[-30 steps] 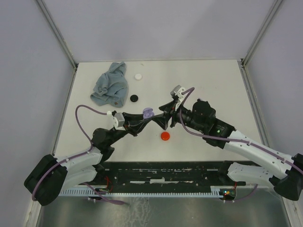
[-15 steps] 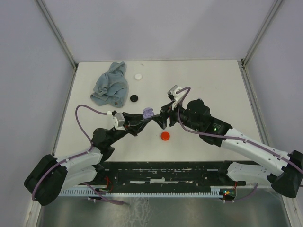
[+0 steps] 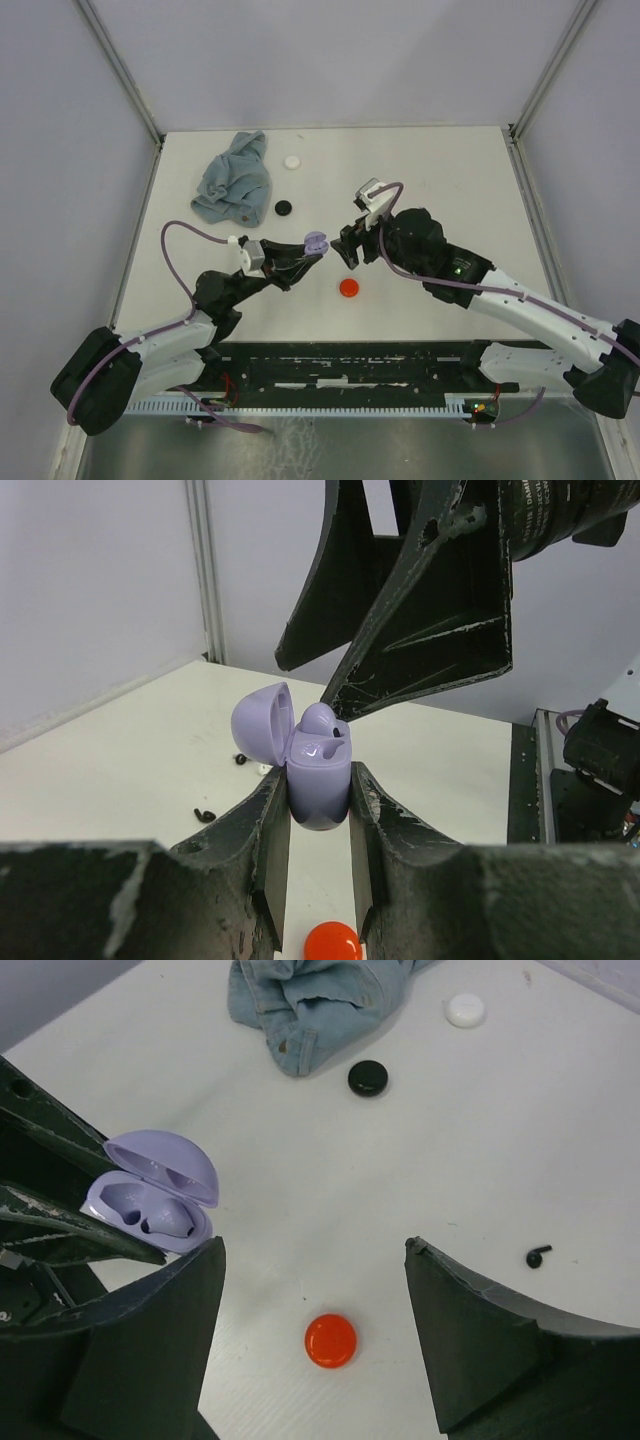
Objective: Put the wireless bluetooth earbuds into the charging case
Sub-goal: Place the earbud in the charging case, then pick up the earbud from the center of the board.
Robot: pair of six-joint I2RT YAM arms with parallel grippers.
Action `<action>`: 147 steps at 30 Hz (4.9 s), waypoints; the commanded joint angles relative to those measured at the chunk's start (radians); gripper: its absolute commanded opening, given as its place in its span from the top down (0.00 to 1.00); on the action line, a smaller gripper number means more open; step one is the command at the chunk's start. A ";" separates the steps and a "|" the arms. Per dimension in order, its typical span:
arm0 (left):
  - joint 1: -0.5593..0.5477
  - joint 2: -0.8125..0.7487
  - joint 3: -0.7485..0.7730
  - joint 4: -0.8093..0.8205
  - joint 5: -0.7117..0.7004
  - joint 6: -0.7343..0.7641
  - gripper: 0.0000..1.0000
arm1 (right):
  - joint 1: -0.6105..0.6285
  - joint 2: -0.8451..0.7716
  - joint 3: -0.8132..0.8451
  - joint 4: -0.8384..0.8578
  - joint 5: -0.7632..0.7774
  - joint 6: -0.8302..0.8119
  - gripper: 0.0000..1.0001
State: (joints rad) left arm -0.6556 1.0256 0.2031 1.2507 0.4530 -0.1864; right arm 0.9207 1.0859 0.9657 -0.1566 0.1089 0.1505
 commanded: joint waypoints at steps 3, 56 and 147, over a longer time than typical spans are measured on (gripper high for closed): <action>0.005 -0.034 0.029 -0.070 -0.068 0.030 0.97 | -0.075 0.037 0.119 -0.146 0.100 -0.032 0.19; 0.004 -0.059 0.015 -0.320 -0.112 0.194 0.97 | -0.879 0.993 0.551 -0.315 -0.233 0.083 0.69; 0.005 -0.066 0.010 -0.320 -0.125 0.188 0.97 | -0.579 0.698 0.404 -0.405 0.037 -0.247 0.85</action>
State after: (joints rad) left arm -0.6556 0.9806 0.2016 0.9054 0.3405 -0.0422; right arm 0.3122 1.8847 1.3895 -0.6125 0.0994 -0.0547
